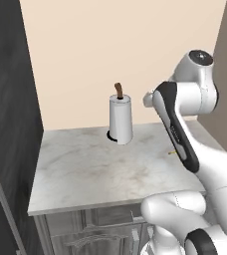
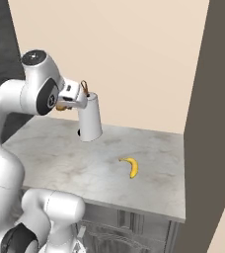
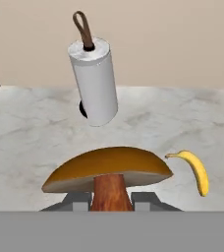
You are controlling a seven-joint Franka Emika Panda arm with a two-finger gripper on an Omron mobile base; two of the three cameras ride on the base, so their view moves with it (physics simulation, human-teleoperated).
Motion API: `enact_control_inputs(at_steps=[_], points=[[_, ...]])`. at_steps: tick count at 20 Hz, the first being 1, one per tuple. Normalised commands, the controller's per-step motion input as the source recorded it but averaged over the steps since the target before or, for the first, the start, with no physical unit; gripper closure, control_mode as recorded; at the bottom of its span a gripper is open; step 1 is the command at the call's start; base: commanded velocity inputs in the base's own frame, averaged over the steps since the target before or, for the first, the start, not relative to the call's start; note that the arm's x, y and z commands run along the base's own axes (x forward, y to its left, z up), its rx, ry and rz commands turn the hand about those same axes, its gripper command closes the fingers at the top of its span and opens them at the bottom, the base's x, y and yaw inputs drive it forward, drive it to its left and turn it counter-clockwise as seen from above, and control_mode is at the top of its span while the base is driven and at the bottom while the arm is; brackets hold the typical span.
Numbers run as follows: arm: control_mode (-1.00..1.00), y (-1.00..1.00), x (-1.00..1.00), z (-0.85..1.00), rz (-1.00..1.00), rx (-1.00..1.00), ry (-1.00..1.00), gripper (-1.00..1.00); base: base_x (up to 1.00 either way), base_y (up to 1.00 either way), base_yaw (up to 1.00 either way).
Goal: Open the fridge, remove the banana, mushroom, and steak, and place them on any counter.
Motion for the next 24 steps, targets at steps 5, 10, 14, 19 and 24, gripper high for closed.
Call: enact_control_inputs(at_steps=[5,10,14,19,24], points=[[-1.00,-0.10,0.95,-1.00,0.00,0.01,0.38,1.00,0.00,0.00,0.00],[-1.00,-0.23,0.51,-1.00,0.00,0.00,0.23,1.00,0.00,0.00,0.00],[-1.00,-0.11,0.06,-1.00,0.00,-0.01,0.09,1.00,0.00,0.00,0.00],[-1.00,-0.06,0.00,-1.00,0.00,0.00,0.00,1.00,0.00,0.00,0.00],[-1.00,-0.11,-0.18,-1.00,0.00,-0.02,0.00,1.00,0.00,0.00,0.00]])
